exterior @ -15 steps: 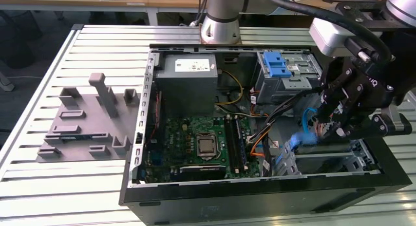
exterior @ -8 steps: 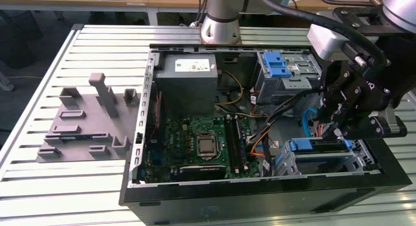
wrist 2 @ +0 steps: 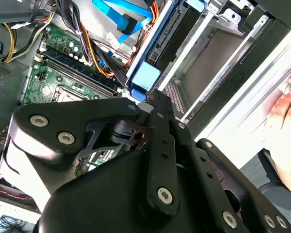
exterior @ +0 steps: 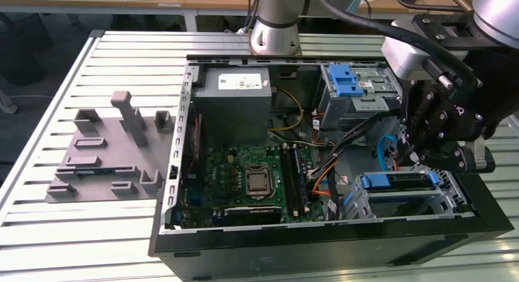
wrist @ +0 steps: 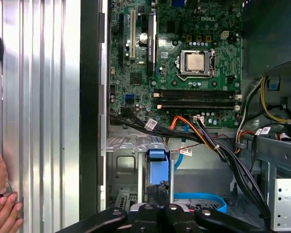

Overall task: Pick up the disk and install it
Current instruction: 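Insert the disk into the insertion slot, then insert the first disk wire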

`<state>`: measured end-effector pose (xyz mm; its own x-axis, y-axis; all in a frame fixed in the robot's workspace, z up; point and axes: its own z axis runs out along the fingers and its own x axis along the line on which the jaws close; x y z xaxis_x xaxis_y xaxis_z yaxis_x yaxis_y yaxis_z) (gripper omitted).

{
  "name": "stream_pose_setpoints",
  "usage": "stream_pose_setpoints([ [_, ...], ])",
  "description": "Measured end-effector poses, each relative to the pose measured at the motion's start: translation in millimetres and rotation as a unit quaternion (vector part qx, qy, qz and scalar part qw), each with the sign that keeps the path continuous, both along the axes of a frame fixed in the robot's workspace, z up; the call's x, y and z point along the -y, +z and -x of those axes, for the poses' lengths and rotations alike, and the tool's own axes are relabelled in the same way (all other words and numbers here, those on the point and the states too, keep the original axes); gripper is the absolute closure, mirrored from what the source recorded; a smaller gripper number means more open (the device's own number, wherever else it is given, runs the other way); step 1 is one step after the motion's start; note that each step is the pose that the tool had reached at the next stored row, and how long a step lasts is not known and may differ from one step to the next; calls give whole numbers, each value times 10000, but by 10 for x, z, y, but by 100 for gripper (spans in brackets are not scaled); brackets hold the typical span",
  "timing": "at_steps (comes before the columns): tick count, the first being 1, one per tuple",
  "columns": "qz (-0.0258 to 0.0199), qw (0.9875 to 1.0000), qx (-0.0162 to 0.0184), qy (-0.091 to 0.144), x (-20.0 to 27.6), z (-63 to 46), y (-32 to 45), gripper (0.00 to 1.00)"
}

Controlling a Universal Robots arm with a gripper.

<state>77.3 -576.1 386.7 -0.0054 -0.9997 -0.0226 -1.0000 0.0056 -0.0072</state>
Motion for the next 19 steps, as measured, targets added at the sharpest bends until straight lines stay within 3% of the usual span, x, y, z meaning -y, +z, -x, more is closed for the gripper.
stream_pose_setpoints([
  [10, 0, 10000, 0, 0, 0, 0, -95, 89],
  [19, 0, 10000, 0, 0, 0, -41, -114, 89],
])
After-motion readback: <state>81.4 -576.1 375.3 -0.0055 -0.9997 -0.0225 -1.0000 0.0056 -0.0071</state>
